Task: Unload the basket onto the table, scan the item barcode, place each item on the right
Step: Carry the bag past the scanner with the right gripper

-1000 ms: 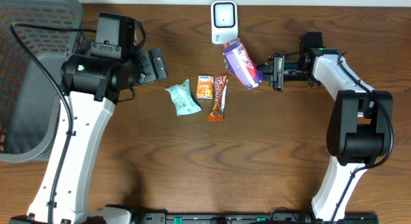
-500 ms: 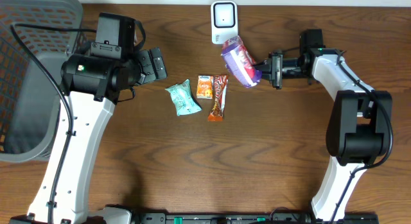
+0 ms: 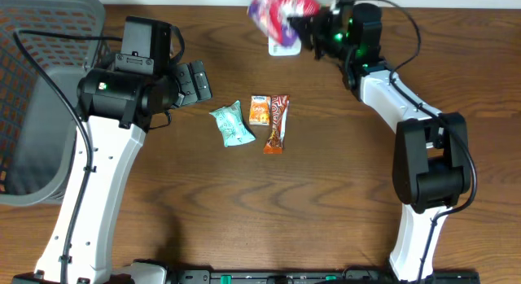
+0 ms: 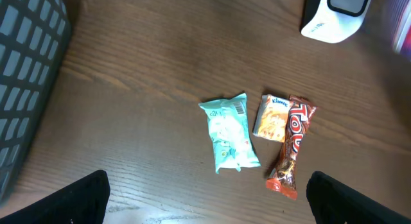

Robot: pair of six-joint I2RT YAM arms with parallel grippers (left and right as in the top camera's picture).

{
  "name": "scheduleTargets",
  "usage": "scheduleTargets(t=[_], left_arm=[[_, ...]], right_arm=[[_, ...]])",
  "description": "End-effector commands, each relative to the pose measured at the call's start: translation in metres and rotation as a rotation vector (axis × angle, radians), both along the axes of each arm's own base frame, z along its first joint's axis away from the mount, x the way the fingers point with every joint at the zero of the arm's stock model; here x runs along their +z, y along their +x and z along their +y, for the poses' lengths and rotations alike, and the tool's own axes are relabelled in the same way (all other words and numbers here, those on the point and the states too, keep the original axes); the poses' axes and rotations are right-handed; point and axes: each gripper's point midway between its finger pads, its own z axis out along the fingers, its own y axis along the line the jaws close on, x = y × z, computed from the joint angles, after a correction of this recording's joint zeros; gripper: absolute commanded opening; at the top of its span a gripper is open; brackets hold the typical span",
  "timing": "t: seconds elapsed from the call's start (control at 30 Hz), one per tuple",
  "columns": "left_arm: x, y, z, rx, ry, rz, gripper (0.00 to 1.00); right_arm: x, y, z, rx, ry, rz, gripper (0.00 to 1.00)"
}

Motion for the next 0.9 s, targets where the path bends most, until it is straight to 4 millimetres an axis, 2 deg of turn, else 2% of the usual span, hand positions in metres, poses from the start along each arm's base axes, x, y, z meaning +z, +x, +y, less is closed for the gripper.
scheduleTargets(t=[0.0, 0.1, 0.23, 0.4, 0.6, 0.73, 0.8, 0.87], left_arm=[[-0.003, 0.0, 0.001, 0.007, -0.003, 0.01, 0.98], [-0.003, 0.0, 0.001, 0.007, -0.003, 0.01, 0.98], [-0.003, 0.0, 0.001, 0.007, -0.003, 0.01, 0.98], [-0.003, 0.0, 0.001, 0.007, -0.003, 0.01, 0.98], [-0.003, 0.0, 0.001, 0.007, -0.003, 0.01, 0.98], [-0.003, 0.0, 0.001, 0.007, -0.003, 0.01, 0.98], [-0.003, 0.0, 0.001, 0.007, -0.003, 0.01, 0.98], [-0.003, 0.0, 0.001, 0.007, -0.003, 0.01, 0.98]], right_arm=[[-0.003, 0.033, -0.038, -0.363, -0.061, 0.001, 0.01], [-0.024, 0.032, -0.048, -0.5, -0.153, 0.055, 0.01], [-0.033, 0.03, -0.042, -0.579, -0.236, 0.034, 0.01], [-0.021, 0.032, -0.035, -0.598, -0.213, -0.014, 0.01], [-0.02, 0.034, -0.043, -0.599, -0.225, -0.025, 0.01], [0.007, 0.039, -0.075, -0.614, -0.346, -0.129, 0.01], [0.016, 0.038, -0.104, -0.638, -0.417, -0.125, 0.01], [0.016, 0.032, -0.144, -0.682, -0.462, -0.056, 0.01]])
